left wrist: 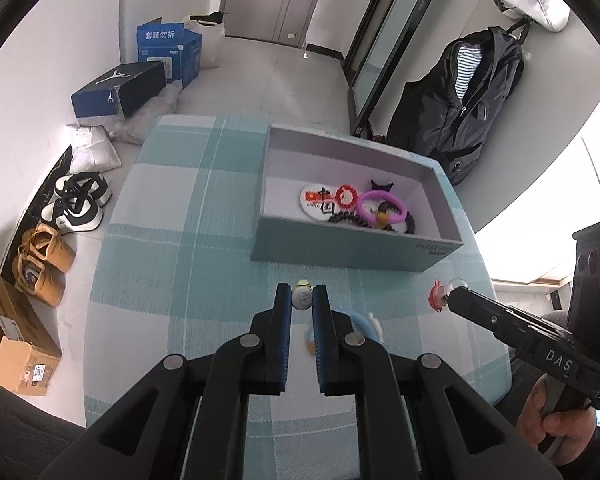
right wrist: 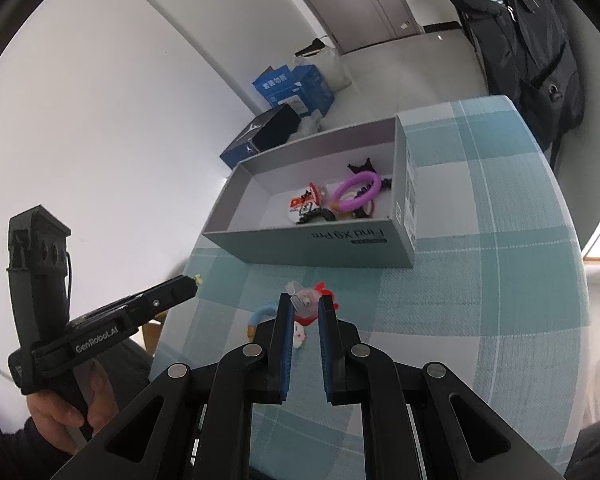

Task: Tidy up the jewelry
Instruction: 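Carry both charms into the gray box and open both tools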

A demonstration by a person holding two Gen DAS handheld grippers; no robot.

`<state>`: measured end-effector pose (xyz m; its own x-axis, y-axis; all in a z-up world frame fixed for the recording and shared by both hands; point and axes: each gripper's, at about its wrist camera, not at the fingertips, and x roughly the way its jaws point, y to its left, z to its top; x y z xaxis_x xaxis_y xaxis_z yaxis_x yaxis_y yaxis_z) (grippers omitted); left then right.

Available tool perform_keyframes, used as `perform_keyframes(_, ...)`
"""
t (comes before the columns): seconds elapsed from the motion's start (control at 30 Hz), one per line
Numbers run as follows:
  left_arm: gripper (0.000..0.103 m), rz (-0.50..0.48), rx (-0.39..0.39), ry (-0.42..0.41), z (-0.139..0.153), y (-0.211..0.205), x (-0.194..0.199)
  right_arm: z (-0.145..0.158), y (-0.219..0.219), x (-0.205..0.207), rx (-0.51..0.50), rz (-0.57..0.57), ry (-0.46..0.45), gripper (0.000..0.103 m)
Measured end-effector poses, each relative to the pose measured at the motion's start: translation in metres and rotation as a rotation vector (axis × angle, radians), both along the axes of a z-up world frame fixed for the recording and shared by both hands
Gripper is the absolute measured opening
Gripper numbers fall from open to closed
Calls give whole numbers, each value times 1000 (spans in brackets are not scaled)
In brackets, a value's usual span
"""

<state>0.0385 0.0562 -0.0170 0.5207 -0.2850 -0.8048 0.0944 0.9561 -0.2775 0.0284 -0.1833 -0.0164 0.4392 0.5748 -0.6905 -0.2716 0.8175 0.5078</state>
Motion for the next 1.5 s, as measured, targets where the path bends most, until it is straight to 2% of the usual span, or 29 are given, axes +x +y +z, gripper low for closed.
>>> perform_keyframes(0.53, 6, -35, -59, -50, 35, -9, 44, 54, 13, 43, 27, 17, -83, 11)
perform_keyframes(0.7, 6, -49, -74, -44, 35, -14, 61, 61, 15, 63, 46, 17, -74, 11)
perform_keyframes(1.33, 6, -87, -98, 61, 9, -31, 104, 36, 13, 109, 22, -1, -24, 11)
perform_keyframes(1.5, 6, -109, -135, 84, 3, -30, 109, 26, 16, 116, 0, 0, 11, 11)
